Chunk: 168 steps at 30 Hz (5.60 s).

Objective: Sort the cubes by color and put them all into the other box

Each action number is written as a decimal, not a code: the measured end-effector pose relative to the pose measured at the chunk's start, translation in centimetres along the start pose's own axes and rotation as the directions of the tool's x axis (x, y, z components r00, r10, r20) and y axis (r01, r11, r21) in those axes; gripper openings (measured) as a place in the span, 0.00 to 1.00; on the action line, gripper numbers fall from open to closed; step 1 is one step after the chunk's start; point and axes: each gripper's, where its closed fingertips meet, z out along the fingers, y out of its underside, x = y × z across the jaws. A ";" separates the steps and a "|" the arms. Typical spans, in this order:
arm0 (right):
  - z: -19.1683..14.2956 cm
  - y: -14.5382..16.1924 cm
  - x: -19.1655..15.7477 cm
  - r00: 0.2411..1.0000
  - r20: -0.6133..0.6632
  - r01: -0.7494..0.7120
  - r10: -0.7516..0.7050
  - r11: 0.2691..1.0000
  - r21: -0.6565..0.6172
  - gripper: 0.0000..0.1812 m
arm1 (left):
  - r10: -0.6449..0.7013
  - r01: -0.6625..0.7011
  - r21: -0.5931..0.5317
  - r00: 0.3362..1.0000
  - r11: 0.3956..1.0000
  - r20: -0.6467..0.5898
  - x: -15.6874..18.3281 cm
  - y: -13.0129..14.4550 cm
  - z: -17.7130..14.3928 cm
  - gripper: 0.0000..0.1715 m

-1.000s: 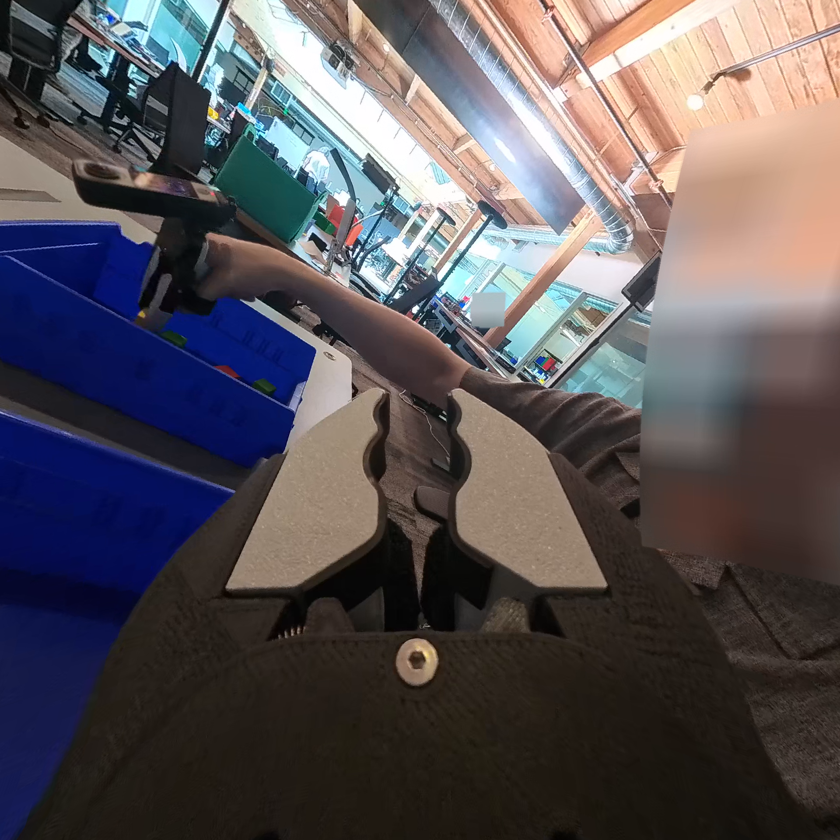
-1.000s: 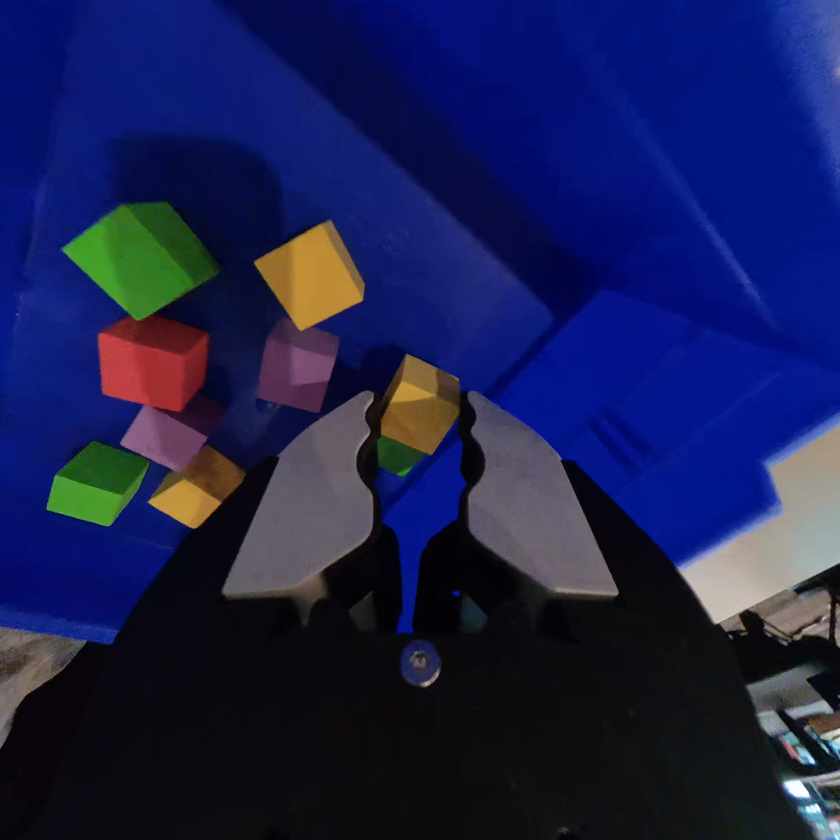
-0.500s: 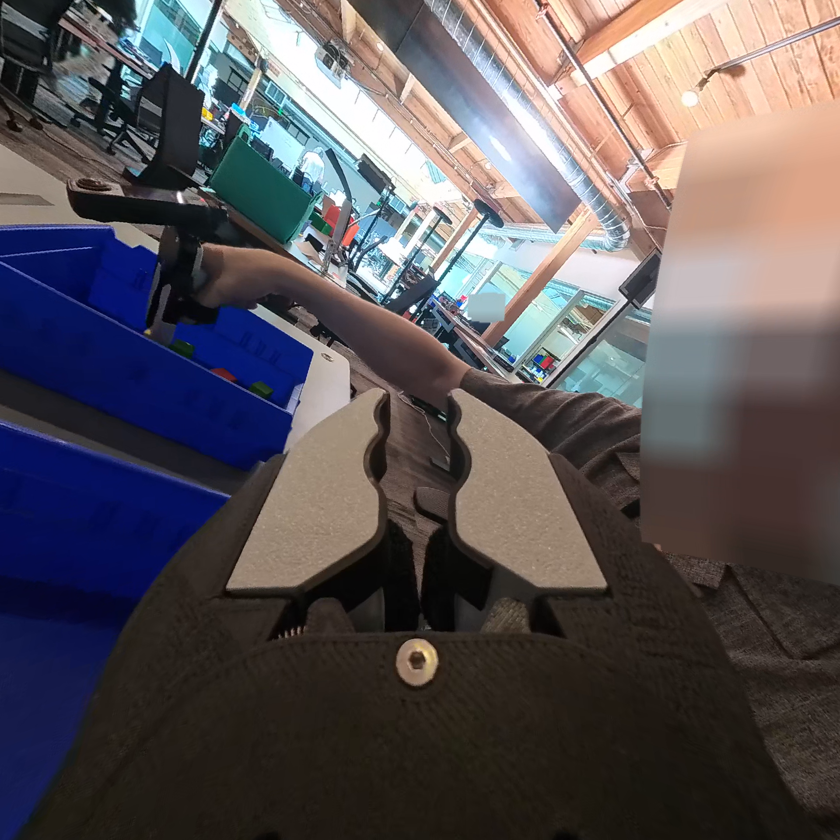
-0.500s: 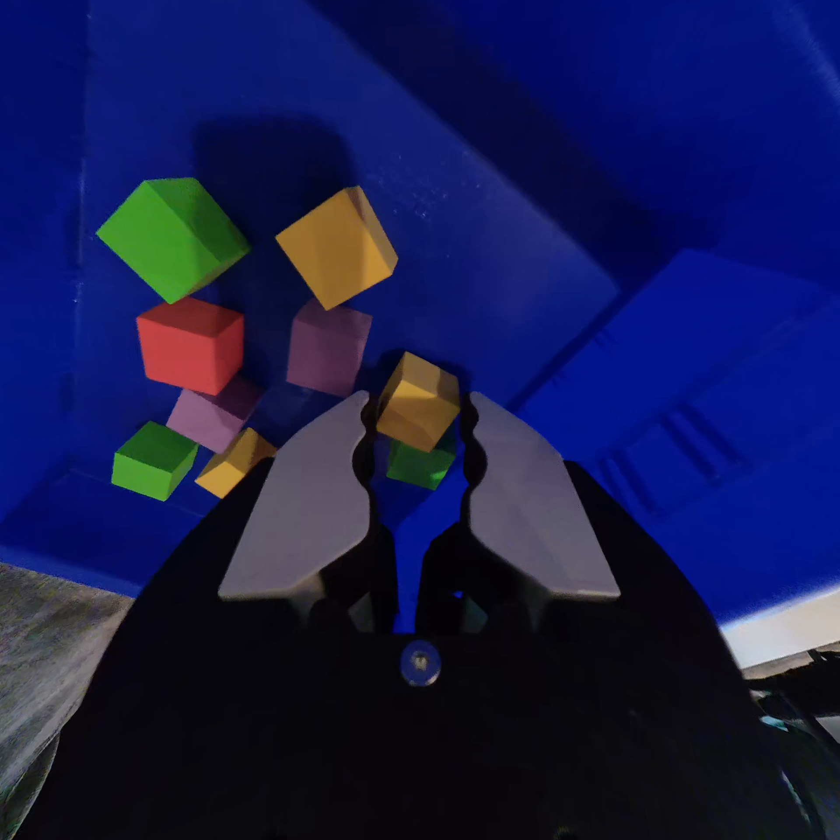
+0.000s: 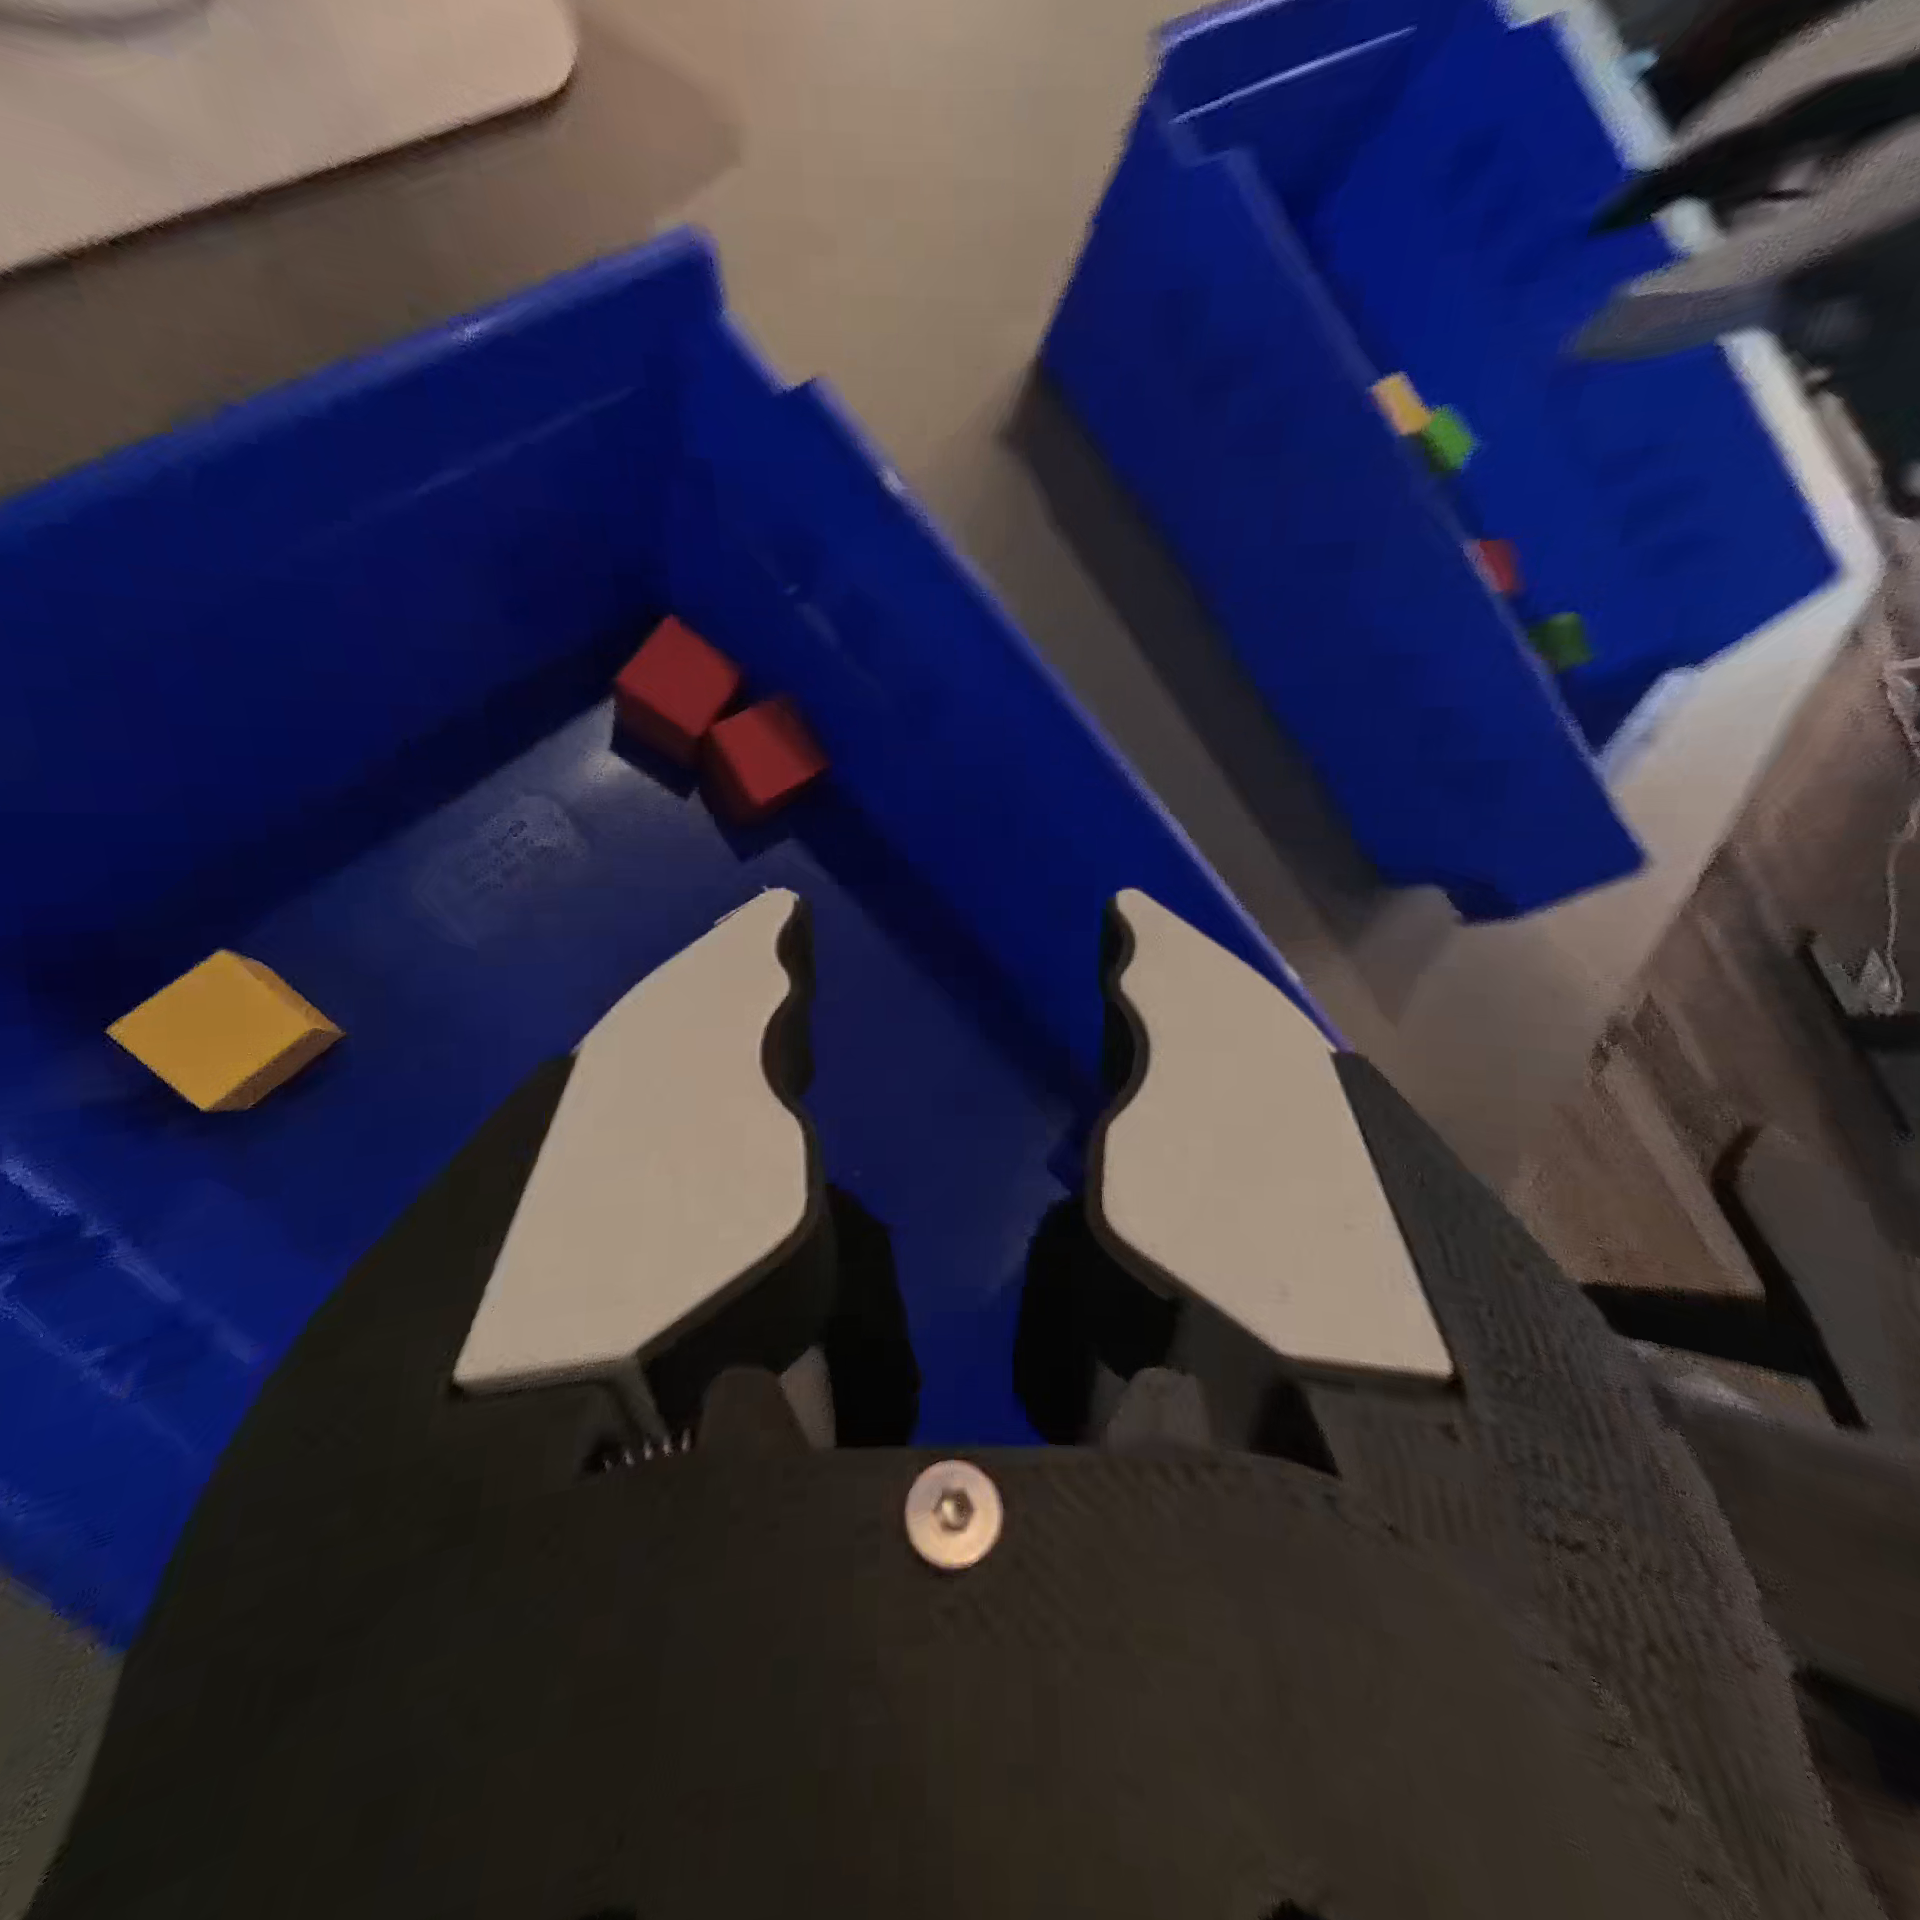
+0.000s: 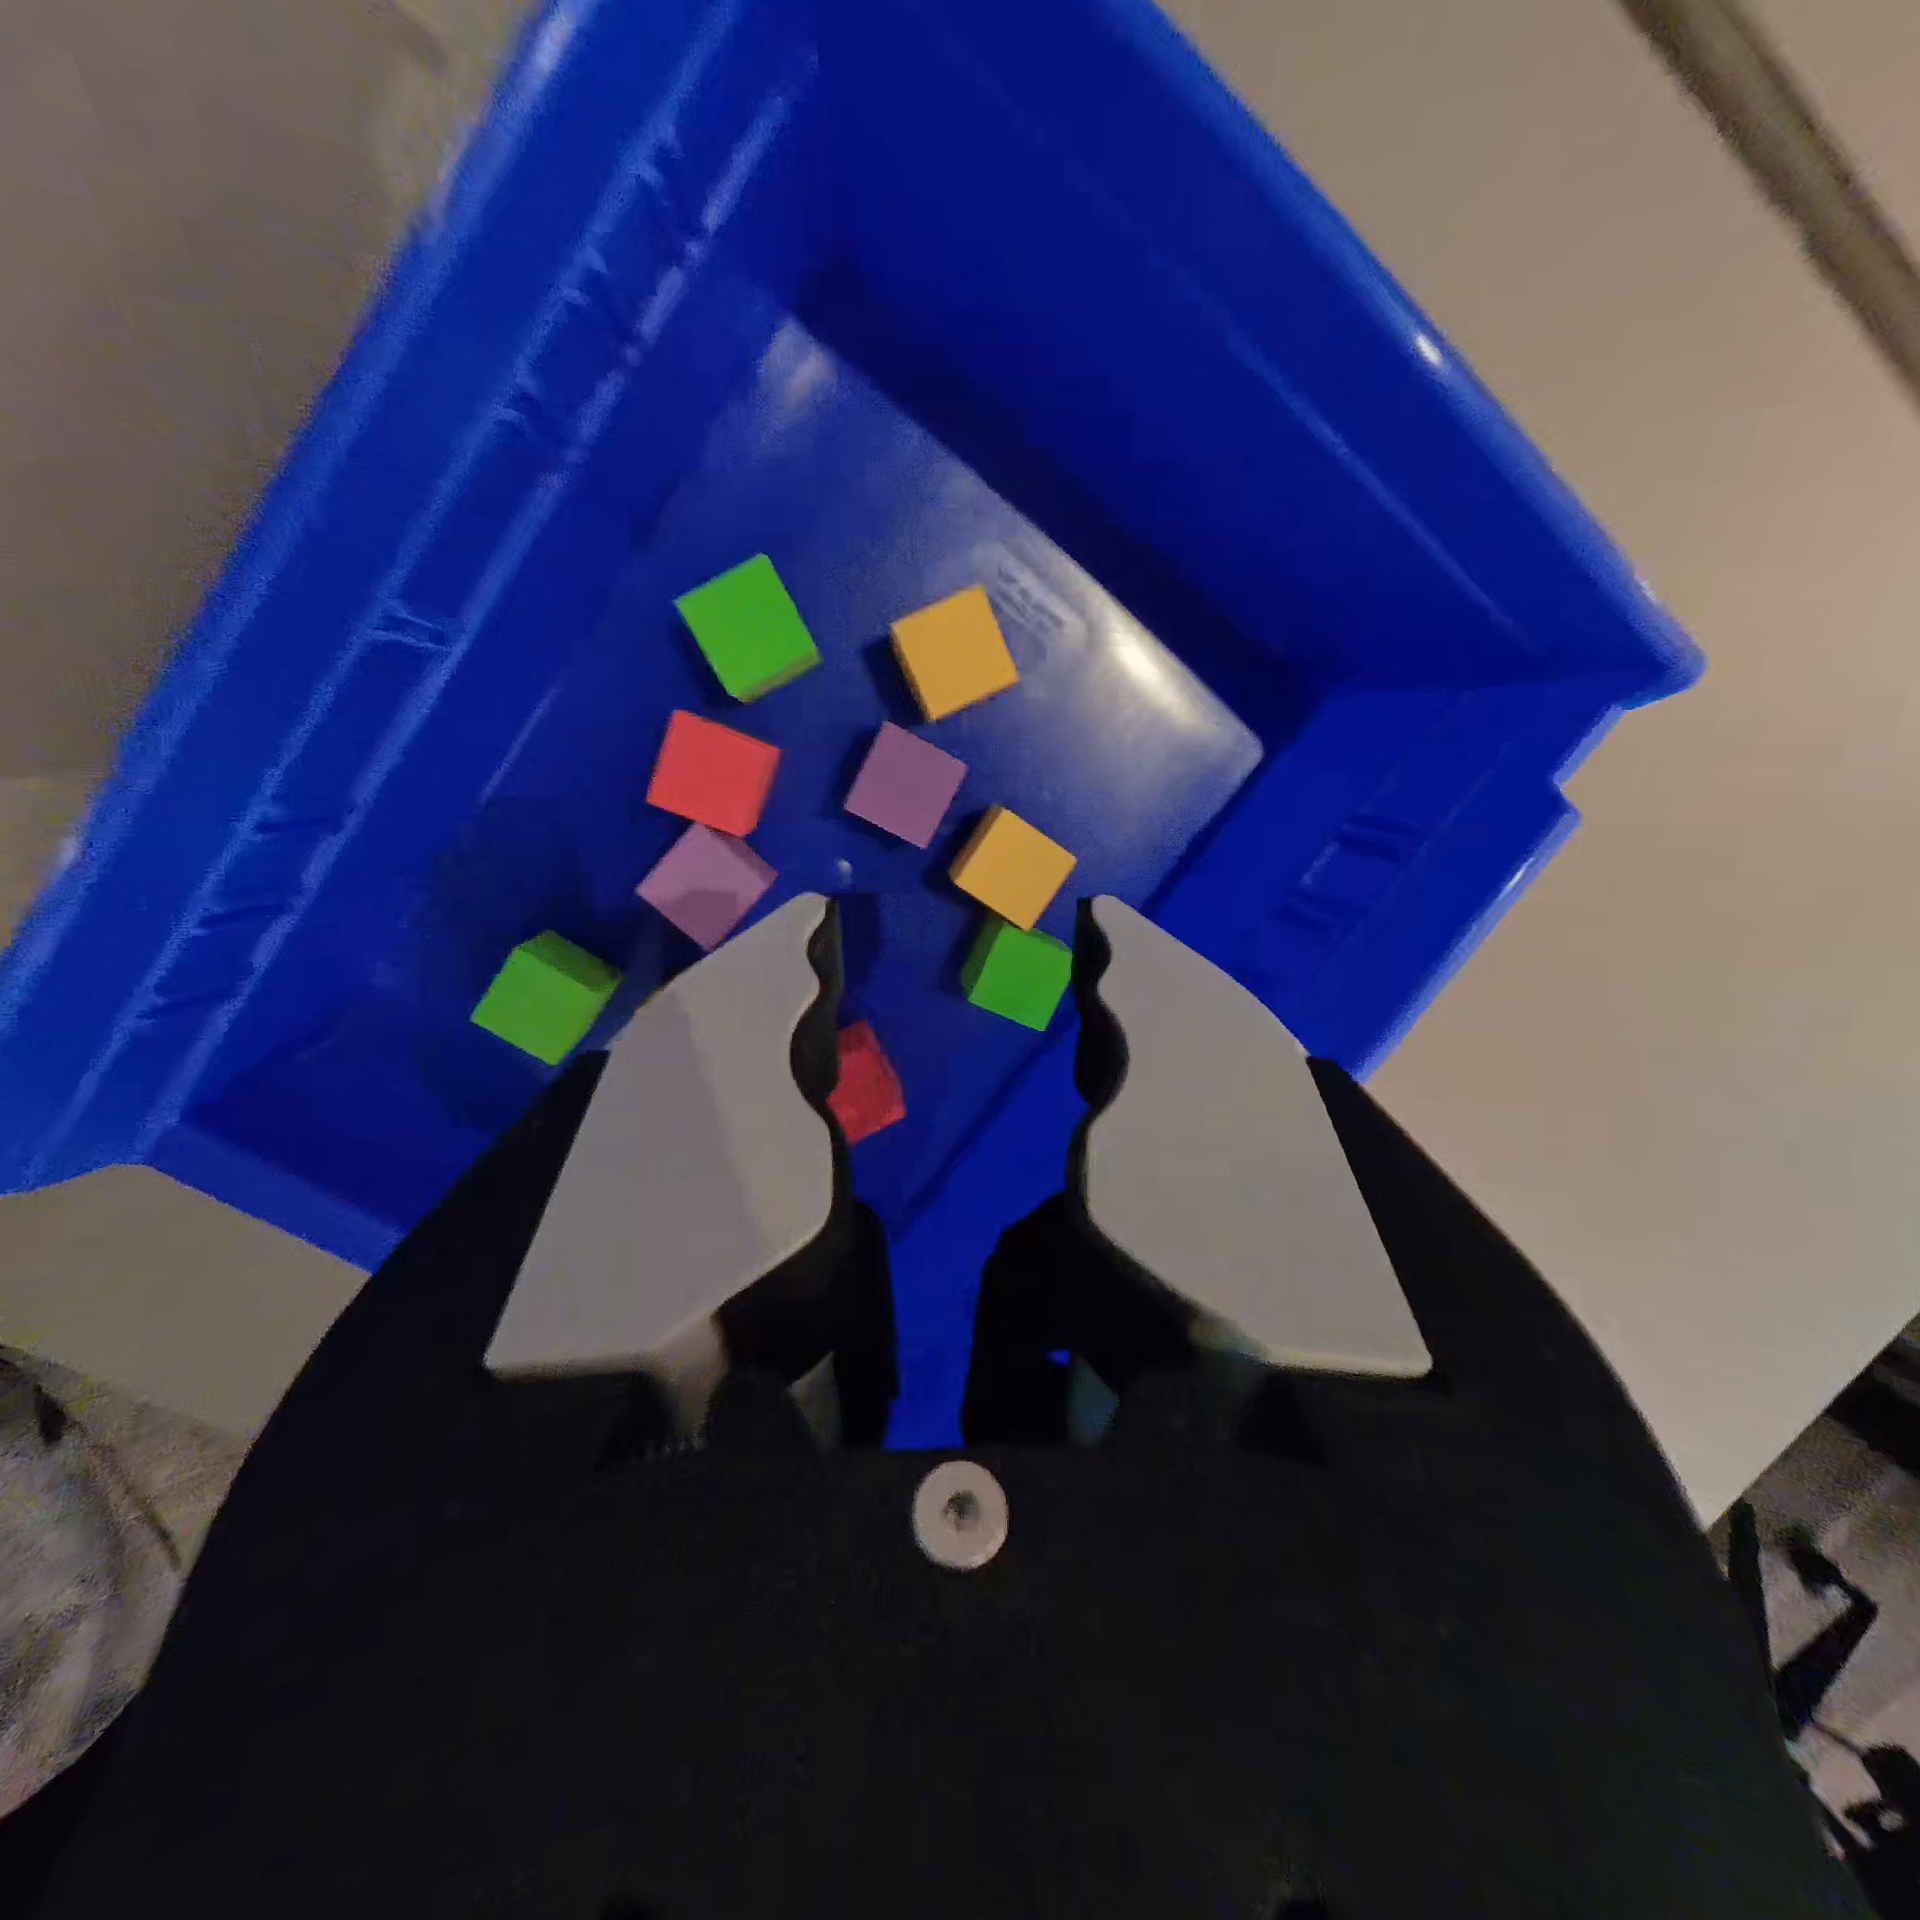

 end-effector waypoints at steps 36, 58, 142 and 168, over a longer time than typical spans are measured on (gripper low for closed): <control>-7.0 -0.2 -5.0 0.982 -0.120 0.178 -0.148 0.939 0.296 0.21 | -0.181 0.205 -0.017 0.897 0.979 0.403 -8.1 1.7 9.0 0.30; -10.7 -8.6 -23.2 0.853 -0.185 0.395 -0.488 0.372 0.840 0.28 | -0.146 0.474 0.040 0.348 0.880 -0.926 14.0 -2.0 -3.4 0.18; 1.1 8.3 -9.0 0.864 0.094 0.500 -0.494 0.864 -0.054 0.22 | 0.268 -0.281 -0.494 0.958 0.823 -0.099 5.3 13.1 5.3 0.38; 0.2 7.8 -10.6 0.846 0.081 0.527 -0.526 0.850 0.010 0.20 | 0.538 -0.463 -0.617 0.840 0.636 -0.077 3.1 13.4 5.7 0.27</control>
